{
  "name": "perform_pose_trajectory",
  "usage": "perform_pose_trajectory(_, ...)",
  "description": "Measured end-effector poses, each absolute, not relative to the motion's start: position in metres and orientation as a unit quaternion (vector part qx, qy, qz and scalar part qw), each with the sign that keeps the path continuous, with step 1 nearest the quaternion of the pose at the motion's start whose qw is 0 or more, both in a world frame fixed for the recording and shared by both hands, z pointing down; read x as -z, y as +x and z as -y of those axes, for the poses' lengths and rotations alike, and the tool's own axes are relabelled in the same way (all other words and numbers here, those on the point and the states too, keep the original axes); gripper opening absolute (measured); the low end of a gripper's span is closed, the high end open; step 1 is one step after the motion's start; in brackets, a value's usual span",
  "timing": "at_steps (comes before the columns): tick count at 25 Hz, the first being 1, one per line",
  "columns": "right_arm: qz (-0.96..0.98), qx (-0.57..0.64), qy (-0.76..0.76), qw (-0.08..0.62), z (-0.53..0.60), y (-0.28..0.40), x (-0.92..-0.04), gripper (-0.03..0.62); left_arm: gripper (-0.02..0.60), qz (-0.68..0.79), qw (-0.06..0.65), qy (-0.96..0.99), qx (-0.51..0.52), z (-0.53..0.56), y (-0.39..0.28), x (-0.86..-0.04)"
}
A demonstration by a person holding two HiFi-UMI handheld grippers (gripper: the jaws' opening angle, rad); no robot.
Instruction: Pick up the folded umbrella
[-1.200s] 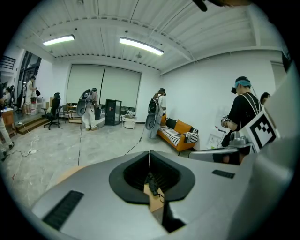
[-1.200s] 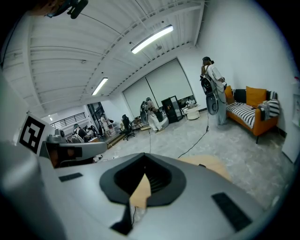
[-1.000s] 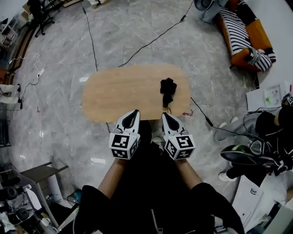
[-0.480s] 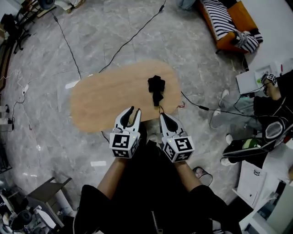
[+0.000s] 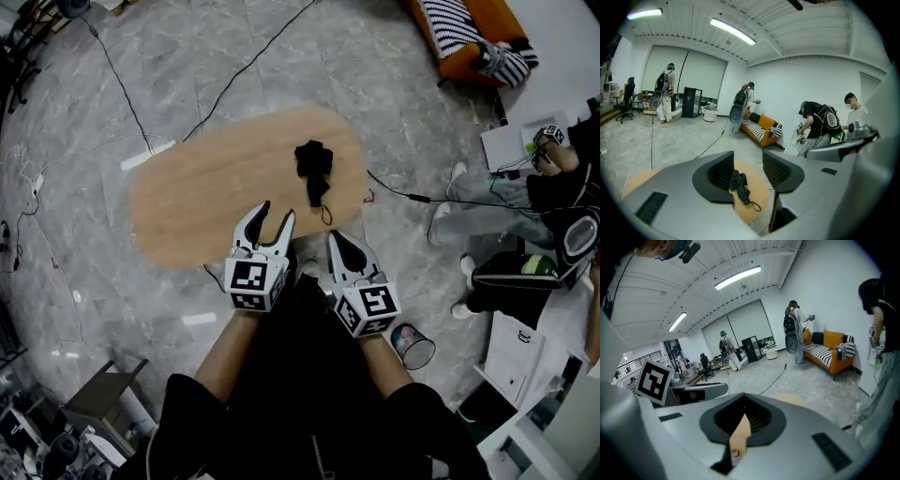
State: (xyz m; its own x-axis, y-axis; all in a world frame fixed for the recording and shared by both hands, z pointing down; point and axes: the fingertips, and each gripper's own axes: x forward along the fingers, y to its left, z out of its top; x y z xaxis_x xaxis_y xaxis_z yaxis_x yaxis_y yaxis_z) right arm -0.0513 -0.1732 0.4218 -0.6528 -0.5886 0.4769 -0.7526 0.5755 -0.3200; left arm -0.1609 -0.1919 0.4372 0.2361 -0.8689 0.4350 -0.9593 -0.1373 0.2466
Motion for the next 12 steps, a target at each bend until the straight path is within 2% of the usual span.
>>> perform_pose_trajectory(12, 0.855, -0.268, 0.404, 0.182, 0.191, -0.033, -0.454, 0.011, 0.206, 0.596, 0.264, 0.750, -0.113, 0.224, -0.161, -0.495)
